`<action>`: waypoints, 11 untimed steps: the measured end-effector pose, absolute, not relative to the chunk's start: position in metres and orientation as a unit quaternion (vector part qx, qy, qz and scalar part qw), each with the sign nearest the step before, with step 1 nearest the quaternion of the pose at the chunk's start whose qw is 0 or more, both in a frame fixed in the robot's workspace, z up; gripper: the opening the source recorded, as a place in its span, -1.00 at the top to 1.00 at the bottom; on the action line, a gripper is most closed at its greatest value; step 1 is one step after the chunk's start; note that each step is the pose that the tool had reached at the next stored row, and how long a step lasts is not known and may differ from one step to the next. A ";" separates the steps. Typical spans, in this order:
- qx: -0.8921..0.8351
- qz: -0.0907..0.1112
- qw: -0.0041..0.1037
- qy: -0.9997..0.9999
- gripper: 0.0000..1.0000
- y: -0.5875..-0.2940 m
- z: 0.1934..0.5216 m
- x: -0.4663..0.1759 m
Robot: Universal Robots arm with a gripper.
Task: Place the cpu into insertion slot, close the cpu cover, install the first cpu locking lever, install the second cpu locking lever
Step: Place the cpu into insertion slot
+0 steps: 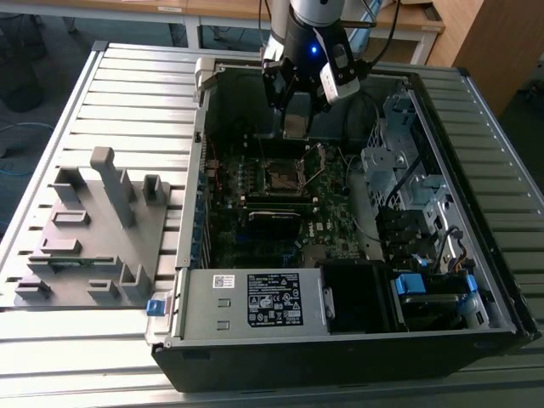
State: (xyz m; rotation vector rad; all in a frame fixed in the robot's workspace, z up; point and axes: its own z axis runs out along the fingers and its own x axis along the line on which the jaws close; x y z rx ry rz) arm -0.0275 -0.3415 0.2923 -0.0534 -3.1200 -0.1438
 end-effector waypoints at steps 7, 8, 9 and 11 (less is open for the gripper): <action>-0.035 -0.046 0.008 -0.998 -0.08 -0.341 0.292 -0.028; -0.038 -0.046 0.008 -0.998 -0.08 -0.341 0.292 -0.028; -0.038 -0.046 0.008 -0.998 -0.08 -0.341 0.292 -0.028; -0.038 -0.046 0.008 -0.998 -0.08 -0.341 0.291 -0.028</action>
